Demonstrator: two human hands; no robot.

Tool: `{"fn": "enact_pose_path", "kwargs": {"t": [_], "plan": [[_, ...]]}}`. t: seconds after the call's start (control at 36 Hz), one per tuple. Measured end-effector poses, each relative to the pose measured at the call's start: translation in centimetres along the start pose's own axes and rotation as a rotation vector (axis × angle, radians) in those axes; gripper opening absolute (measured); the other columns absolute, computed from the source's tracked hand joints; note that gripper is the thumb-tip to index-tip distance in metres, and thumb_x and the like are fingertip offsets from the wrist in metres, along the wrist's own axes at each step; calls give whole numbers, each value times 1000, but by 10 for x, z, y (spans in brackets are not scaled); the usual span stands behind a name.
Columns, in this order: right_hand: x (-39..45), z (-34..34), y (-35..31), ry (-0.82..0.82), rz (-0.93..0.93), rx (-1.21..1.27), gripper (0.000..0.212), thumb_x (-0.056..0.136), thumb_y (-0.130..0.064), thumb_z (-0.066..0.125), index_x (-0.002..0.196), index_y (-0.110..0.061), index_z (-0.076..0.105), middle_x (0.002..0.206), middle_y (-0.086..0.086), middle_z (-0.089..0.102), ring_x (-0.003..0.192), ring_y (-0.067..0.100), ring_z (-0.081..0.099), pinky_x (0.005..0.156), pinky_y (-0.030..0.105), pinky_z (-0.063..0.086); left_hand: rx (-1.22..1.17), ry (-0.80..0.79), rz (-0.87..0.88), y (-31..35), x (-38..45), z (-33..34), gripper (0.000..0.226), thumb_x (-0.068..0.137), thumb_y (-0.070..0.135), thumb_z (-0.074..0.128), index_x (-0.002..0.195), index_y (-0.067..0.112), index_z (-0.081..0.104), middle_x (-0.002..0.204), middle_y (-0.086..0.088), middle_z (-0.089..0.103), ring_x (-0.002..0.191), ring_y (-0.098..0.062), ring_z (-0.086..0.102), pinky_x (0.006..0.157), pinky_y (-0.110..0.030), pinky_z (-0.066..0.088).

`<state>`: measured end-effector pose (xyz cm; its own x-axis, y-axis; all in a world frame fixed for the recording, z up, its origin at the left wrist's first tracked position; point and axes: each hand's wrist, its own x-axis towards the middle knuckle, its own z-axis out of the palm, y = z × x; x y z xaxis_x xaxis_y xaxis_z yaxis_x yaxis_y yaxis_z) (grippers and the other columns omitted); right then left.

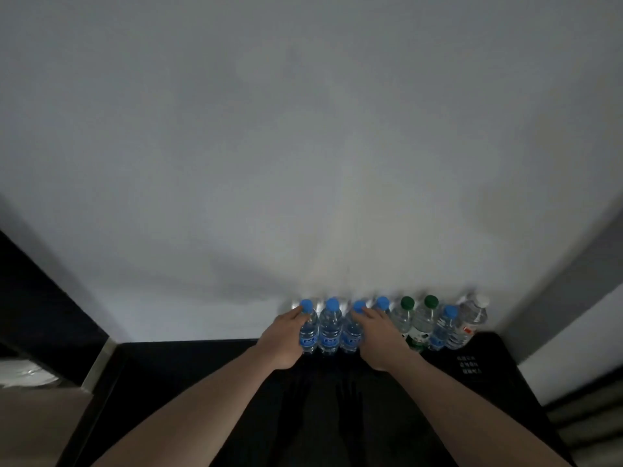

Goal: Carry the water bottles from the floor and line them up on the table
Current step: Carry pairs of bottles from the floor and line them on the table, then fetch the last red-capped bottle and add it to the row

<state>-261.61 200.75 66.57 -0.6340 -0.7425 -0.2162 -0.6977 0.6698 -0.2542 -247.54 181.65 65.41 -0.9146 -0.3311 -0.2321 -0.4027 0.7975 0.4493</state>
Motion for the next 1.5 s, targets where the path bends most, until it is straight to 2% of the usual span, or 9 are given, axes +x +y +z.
{"fn": "enact_pose_path", "kwargs": {"t": [0.14, 0.22, 0.31, 0.44, 0.58, 0.86, 1.03, 1.19, 1.5], "plan": [[3, 1, -12, -22, 1, -24, 82, 91, -13, 61, 158, -20, 13, 166, 5, 6, 150, 33, 8, 122, 43, 19, 61, -32, -1, 7, -7, -7, 83, 91, -2, 54, 159, 31, 19, 168, 11, 7, 149, -23, 22, 118, -42, 33], [11, 3, -21, -26, -14, -23, 93, 90, -7, 59, 158, -27, -1, 166, 1, -5, 152, 33, 1, 123, 45, 17, 102, -73, -44, 12, -5, -8, 89, 92, -2, 52, 162, 26, 5, 169, 8, -4, 153, -25, 13, 119, -42, 31], [19, 8, -30, -66, -37, -69, 99, 86, -4, 61, 158, -26, -3, 166, -2, -9, 152, 33, -1, 121, 48, 20, 136, -105, -94, 15, 0, -9, 92, 93, 2, 54, 161, 22, -4, 169, 5, -9, 153, -27, 8, 120, -41, 30], [26, 18, -38, -105, -20, -144, 102, 85, -9, 65, 158, -23, -5, 166, -1, -13, 152, 33, -9, 122, 53, 10, 170, -111, -135, 19, 3, -6, 96, 91, 10, 63, 161, 18, -3, 163, -5, 23, 144, -30, 26, 112, -41, 39], [28, 15, -38, -83, -26, -122, 98, 85, -9, 65, 159, -22, 3, 166, 0, -6, 153, 30, -4, 122, 54, 12, 181, -116, -145, 22, 8, -7, 96, 90, 15, 67, 161, 18, 3, 157, -6, 33, 139, -30, 34, 108, -42, 43], [14, 13, -36, -72, -45, -34, 91, 87, -11, 60, 159, -24, 5, 166, 0, 2, 152, 31, -3, 123, 51, 10, 139, -124, -108, 21, -9, -24, 93, 88, 3, 58, 161, 27, 6, 169, 5, 3, 147, -30, 24, 113, -43, 38], [-30, 19, -59, -4, -46, 204, 85, 91, -24, 59, 158, -28, 7, 166, -2, 4, 153, 26, 2, 124, 45, 11, -35, 16, -20, -3, -80, -30, 87, 90, 6, 53, 158, 41, 10, 167, 17, 3, 152, -17, 14, 119, -36, 25], [-95, 31, -121, -55, -29, 341, 78, 95, -32, 60, 158, -30, 13, 165, -10, 2, 153, 19, 1, 124, 38, 12, 13, 105, -47, -73, -192, -38, 80, 96, 24, 58, 158, 44, 11, 163, 26, -6, 149, -3, -4, 118, -28, 12], [-151, 82, -287, -232, -109, 346, 79, 95, -39, 60, 156, -40, 10, 164, -16, -5, 152, 16, -8, 123, 34, 9, 6, 187, -154, -215, -362, -53, 79, 95, 40, 56, 156, 46, 8, 156, 31, -18, 152, -4, -10, 124, -26, 8]]}}
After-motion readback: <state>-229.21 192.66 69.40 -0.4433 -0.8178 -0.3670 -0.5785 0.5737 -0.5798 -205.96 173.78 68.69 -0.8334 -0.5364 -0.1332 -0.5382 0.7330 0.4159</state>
